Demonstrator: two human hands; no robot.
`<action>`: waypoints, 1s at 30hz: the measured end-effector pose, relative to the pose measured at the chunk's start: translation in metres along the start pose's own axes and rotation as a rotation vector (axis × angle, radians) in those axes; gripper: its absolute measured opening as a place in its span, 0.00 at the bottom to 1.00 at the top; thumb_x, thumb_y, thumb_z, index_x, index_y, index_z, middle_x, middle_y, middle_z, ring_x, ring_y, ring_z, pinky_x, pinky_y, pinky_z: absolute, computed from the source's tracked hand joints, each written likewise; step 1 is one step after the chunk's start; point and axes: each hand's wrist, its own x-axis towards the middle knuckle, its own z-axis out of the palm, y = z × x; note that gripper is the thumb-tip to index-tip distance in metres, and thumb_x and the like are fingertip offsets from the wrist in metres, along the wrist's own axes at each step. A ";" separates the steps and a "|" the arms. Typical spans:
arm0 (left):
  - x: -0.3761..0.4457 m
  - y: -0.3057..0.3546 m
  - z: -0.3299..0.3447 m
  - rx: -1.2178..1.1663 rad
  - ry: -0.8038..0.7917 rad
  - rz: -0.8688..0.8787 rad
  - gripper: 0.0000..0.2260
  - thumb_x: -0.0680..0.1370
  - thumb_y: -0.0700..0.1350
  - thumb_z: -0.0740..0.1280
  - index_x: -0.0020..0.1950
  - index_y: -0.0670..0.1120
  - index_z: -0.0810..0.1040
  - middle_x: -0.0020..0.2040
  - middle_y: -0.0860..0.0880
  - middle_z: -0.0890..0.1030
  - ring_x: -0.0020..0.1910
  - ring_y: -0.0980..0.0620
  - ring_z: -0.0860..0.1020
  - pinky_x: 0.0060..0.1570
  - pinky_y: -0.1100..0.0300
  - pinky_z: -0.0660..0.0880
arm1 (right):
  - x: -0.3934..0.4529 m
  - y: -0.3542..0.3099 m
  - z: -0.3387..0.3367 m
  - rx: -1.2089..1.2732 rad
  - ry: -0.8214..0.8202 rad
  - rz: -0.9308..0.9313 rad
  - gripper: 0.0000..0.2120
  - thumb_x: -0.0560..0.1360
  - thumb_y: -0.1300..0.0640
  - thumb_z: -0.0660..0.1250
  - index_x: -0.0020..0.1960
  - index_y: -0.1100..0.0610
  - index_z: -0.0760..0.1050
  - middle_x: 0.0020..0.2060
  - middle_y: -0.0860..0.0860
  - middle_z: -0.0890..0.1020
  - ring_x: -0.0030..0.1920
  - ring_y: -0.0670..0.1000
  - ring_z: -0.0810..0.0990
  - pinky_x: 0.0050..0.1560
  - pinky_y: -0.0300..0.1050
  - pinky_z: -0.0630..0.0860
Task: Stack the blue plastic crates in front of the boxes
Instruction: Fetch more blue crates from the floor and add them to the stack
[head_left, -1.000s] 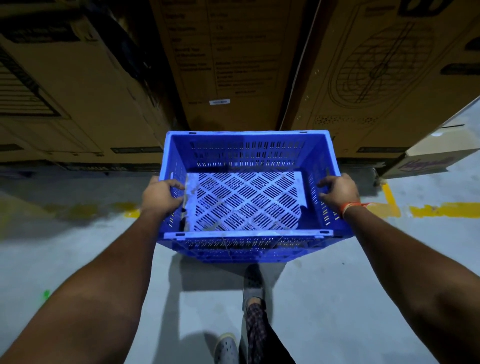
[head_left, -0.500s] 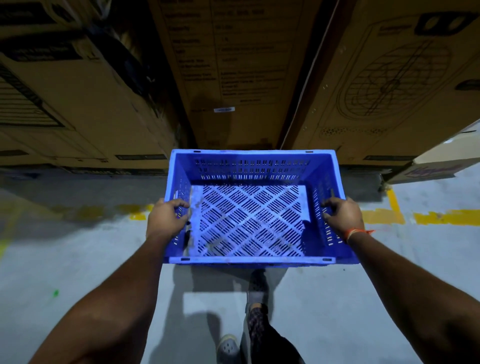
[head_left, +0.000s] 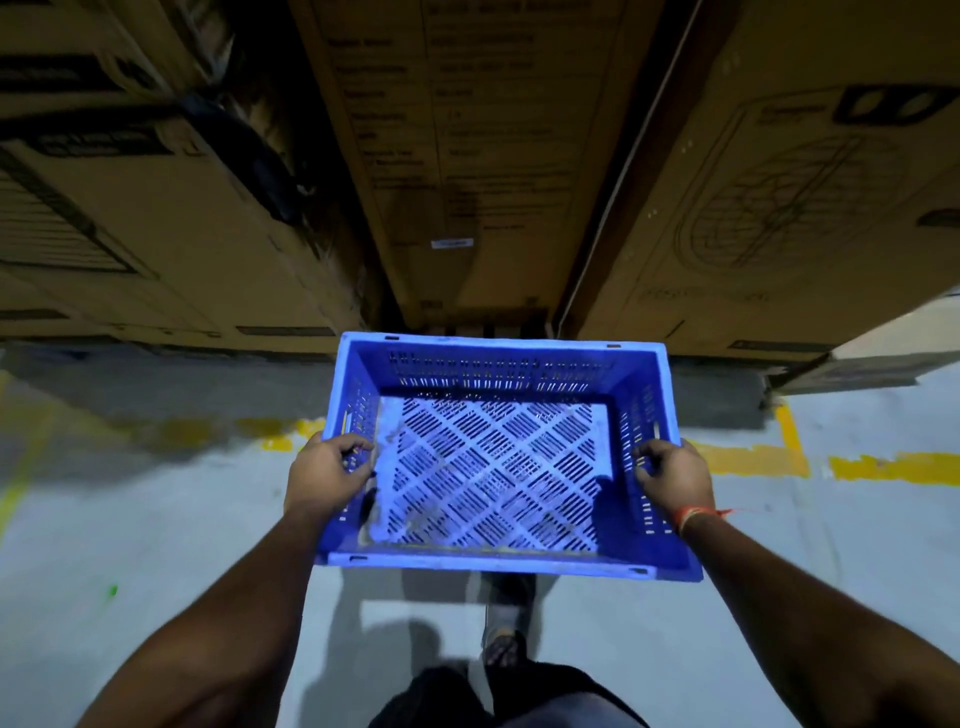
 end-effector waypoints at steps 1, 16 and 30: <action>-0.001 -0.001 -0.001 -0.027 -0.014 0.023 0.11 0.68 0.52 0.77 0.47 0.63 0.81 0.31 0.49 0.76 0.32 0.53 0.73 0.32 0.59 0.66 | -0.002 0.000 -0.001 0.014 -0.013 -0.006 0.15 0.65 0.58 0.74 0.51 0.49 0.82 0.40 0.54 0.77 0.42 0.58 0.80 0.53 0.47 0.78; -0.082 0.123 -0.004 -0.307 -0.066 0.380 0.16 0.71 0.40 0.77 0.55 0.55 0.81 0.63 0.45 0.70 0.56 0.45 0.77 0.62 0.51 0.74 | -0.165 -0.003 -0.059 0.457 0.314 0.031 0.21 0.69 0.63 0.74 0.59 0.51 0.80 0.53 0.51 0.72 0.48 0.47 0.78 0.53 0.30 0.74; -0.222 0.324 0.097 -0.266 -0.766 1.003 0.15 0.72 0.48 0.69 0.58 0.56 0.81 0.58 0.54 0.79 0.43 0.56 0.82 0.47 0.64 0.79 | -0.401 0.148 -0.078 0.737 0.670 0.541 0.12 0.74 0.59 0.71 0.54 0.44 0.80 0.54 0.43 0.76 0.46 0.39 0.79 0.45 0.26 0.72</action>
